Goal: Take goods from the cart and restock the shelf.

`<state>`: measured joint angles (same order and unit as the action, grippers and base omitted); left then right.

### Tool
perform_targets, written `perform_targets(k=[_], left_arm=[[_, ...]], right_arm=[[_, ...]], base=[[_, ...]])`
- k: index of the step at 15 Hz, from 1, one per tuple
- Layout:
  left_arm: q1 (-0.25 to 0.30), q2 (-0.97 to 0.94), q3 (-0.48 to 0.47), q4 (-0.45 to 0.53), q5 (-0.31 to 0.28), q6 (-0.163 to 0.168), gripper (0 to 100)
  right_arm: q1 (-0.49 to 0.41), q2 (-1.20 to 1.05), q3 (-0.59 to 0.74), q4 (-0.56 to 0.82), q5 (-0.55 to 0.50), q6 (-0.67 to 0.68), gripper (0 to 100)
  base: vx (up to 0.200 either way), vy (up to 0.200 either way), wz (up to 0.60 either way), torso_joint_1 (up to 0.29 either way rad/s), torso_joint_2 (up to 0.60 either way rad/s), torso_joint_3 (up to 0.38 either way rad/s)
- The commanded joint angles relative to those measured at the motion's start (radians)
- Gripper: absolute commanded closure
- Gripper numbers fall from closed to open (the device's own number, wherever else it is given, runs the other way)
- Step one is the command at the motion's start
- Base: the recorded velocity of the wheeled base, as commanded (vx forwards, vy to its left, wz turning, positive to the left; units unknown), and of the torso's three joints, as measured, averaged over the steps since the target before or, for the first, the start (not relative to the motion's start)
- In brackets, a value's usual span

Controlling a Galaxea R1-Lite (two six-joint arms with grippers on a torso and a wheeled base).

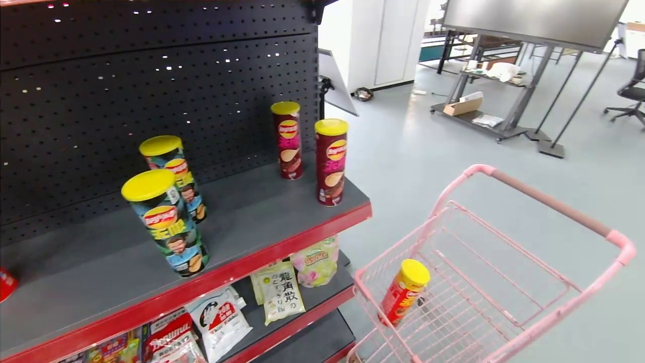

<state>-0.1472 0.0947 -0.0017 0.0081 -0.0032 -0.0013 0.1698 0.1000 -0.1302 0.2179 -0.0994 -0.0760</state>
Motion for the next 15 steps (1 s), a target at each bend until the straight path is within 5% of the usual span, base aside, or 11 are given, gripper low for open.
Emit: perform_targets(k=[1,15], left_arm=[[0.0,0.002,0.0,0.0,0.0,0.0,0],[0.0,0.0,0.0,0.0,0.0,-0.002,0]], right_arm=[[0.0,0.0,0.0,0.0,-0.002,-0.001,0],[0.0,0.0,0.0,0.001,-0.033,0.002,0]], base=[[0.0,0.0,0.0,0.0,0.0,0.0],[0.0,0.0,0.0,-0.087,0.21,0.118]])
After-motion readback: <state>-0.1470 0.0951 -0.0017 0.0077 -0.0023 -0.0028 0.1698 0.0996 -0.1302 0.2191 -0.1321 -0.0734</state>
